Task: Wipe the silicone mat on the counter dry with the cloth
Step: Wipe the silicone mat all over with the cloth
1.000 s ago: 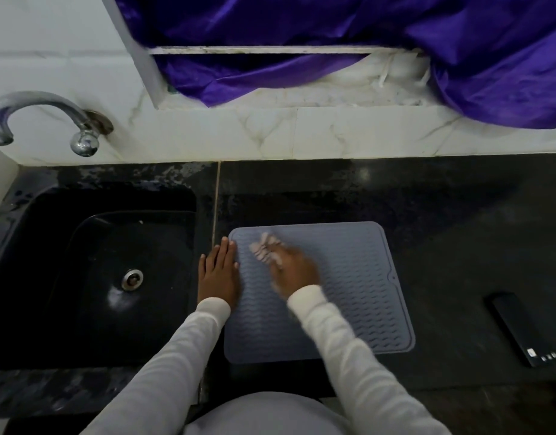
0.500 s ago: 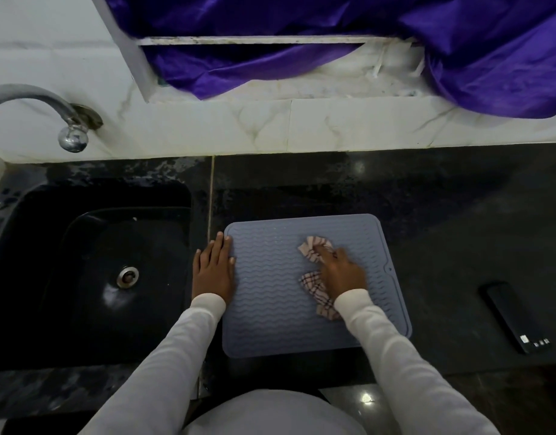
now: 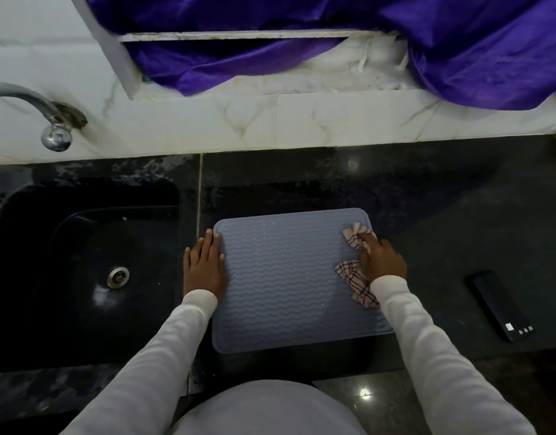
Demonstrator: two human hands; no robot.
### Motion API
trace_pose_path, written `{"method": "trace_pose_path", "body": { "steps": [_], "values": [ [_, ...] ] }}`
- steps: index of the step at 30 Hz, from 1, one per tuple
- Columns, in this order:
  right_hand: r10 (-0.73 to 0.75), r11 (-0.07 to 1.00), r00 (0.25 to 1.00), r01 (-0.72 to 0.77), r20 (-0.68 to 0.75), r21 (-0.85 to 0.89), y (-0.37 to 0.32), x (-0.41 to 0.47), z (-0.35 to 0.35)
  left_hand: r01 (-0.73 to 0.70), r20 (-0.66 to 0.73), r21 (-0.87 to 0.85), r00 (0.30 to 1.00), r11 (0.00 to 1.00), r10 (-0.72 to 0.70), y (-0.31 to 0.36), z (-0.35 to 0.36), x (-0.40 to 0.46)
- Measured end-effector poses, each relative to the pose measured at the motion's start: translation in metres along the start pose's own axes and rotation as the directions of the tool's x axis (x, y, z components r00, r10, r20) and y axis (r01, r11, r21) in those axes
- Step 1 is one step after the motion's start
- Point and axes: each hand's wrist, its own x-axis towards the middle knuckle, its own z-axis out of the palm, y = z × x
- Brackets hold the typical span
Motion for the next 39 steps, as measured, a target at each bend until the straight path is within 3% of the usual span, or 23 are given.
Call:
{"method": "trace_pose_path", "body": {
  "steps": [3, 7, 10, 13, 18, 26, 39],
  "values": [
    [-0.077, 0.985, 0.996, 0.083, -0.050, 0.153, -0.035, -0.015, -0.003, 0.015, 0.000, -0.028, 1.000, 0.999, -0.015, 0.005, 0.000, 0.002],
    [-0.353, 0.881, 0.933, 0.357, -0.072, 0.310, -0.123, -0.060, 0.007, 0.073, 0.016, -0.018, 0.997, 0.997, -0.073, 0.014, 0.001, 0.003],
    [-0.528, 0.837, 0.847, 0.509, 0.055, 0.199, -0.177, -0.098, 0.033, 0.056, 0.012, 0.013, 0.998, 0.998, -0.056, 0.011, 0.006, 0.001],
    [-0.572, 0.820, 0.810, 0.570, 0.126, 0.057, -0.185, -0.111, 0.054, 0.002, -0.006, 0.031, 1.000, 1.000, -0.002, 0.002, 0.009, -0.002],
    [-0.560, 0.825, 0.825, 0.564, 0.082, -0.045, -0.147, -0.098, 0.053, -0.001, -0.037, 0.014, 0.999, 1.000, 0.001, 0.002, 0.013, -0.003],
    [-0.402, 0.908, 0.913, 0.408, 0.072, -0.093, -0.097, -0.082, 0.049, -0.006, -0.055, 0.009, 0.998, 1.000, 0.007, -0.001, 0.015, -0.003],
    [-0.290, 0.957, 0.956, 0.289, 0.031, 0.034, -0.061, -0.076, 0.039, -0.009, -0.048, -0.001, 0.999, 1.000, 0.009, 0.000, 0.012, -0.006]
  ]
}}
